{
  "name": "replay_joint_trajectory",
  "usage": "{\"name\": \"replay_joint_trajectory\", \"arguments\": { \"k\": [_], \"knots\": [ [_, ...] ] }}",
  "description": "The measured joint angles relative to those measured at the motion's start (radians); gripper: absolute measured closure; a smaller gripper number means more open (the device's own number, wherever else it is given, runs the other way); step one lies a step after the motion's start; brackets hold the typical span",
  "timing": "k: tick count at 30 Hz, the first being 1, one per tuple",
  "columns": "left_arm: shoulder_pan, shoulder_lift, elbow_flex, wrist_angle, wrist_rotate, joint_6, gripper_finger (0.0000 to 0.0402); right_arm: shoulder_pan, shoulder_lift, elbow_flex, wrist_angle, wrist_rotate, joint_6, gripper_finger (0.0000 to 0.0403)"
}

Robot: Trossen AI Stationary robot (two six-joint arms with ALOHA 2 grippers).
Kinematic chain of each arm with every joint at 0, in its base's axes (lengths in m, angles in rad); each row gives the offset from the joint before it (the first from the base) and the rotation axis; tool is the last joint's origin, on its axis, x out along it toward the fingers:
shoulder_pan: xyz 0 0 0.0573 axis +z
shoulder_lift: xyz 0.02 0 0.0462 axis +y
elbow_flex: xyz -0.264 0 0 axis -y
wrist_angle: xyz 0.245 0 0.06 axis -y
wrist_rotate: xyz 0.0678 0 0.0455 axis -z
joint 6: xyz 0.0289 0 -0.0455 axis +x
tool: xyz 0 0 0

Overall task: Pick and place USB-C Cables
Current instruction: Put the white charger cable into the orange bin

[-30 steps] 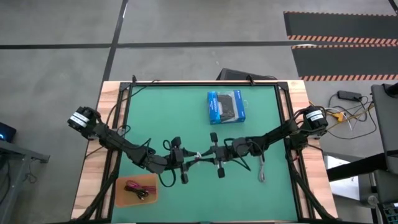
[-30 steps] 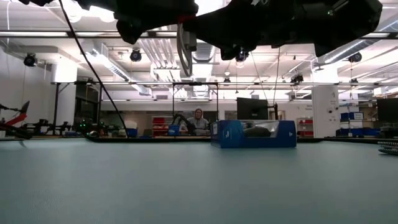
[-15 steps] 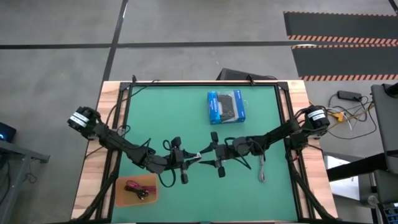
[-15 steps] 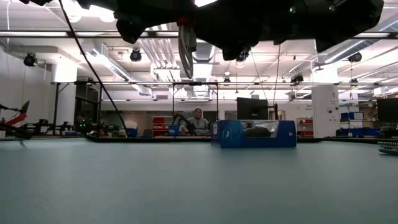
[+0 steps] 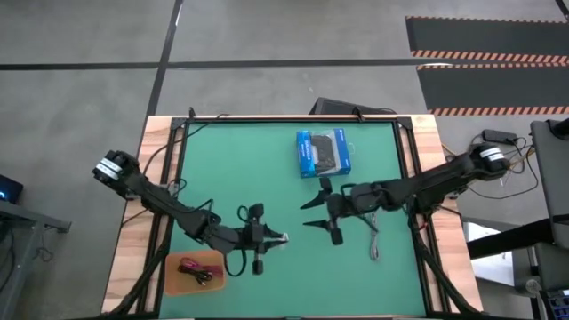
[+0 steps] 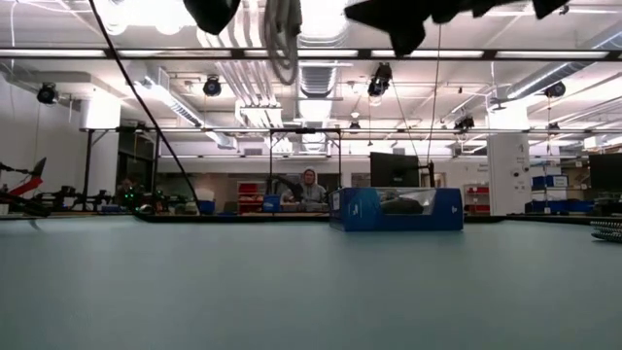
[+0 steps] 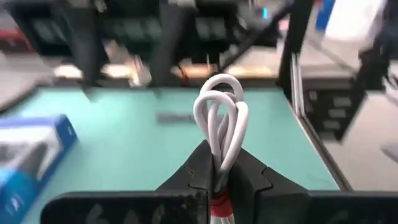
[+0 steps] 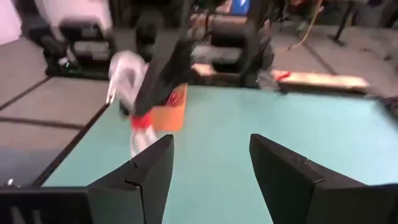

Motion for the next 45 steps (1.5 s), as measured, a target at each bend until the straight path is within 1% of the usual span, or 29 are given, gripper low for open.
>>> {"name": "replay_joint_trajectory", "arguments": {
  "k": [2, 4, 6, 8, 9, 11, 13, 17, 21, 23, 29, 35, 45],
  "knots": [
    [-0.002, -0.006, 0.057, -0.173, 0.03, -0.065, 0.039, 0.0, -0.038, 0.0, -0.002, 0.024, -0.016, 0.0204],
    [-0.002, -0.014, 0.13, -0.403, 0.064, -0.18, 0.039, 0.0, -0.069, 0.0, -0.015, 0.048, -0.036, 0.0207],
    [-0.002, -0.014, 0.218, -0.669, 0.116, -0.322, 0.039, 0.0, -0.088, 0.0, -0.023, 0.061, -0.055, 0.021],
    [-0.006, -0.014, 0.307, -0.938, 0.223, -0.451, 0.039, 0.0, -0.102, 0.0, -0.033, 0.063, -0.073, 0.0212],
    [-0.01, -0.013, 0.345, -1.044, 0.279, -0.513, 0.039, 0.0, -0.105, 0.0, -0.032, 0.063, -0.082, 0.0213],
    [-0.026, -0.012, 0.406, -1.212, 0.373, -0.607, 0.039, 0.0, -0.107, 0.0, -0.03, 0.063, -0.095, 0.0214],
    [-0.045, -0.013, 0.443, -1.328, 0.461, -0.662, 0.0391, 0.0, -0.107, 0.0, -0.032, 0.063, -0.109, 0.0213],
    [-0.092, -0.016, 0.465, -1.425, 0.606, -0.723, 0.0391, -0.005, -0.101, 0.0, -0.031, 0.064, -0.129, 0.0214],
    [-0.148, -0.016, 0.424, -1.5, 0.758, -0.771, 0.0391, -0.024, -0.099, 0.0, -0.03, 0.066, -0.13, 0.0214],
    [-0.171, -0.016, 0.397, -1.511, 0.796, -0.773, 0.0391, -0.035, -0.101, 0.0, -0.028, 0.07, -0.13, 0.0214],
    [-0.193, -0.014, 0.32, -1.504, 0.798, -0.769, 0.0391, -0.07, -0.108, 0.0, 0.004, 0.072, -0.13, 0.0214],
    [-0.191, 0.008, 0.268, -1.487, 0.791, -0.686, 0.0391, -0.096, -0.111, 0.0, -0.011, 0.076, -0.13, 0.0213],
    [-0.189, 0.089, 0.247, -1.408, 0.743, -0.578, 0.0391, -0.098, -0.117, 0.0, -0.034, 0.091, -0.133, 0.0213]
  ]
}}
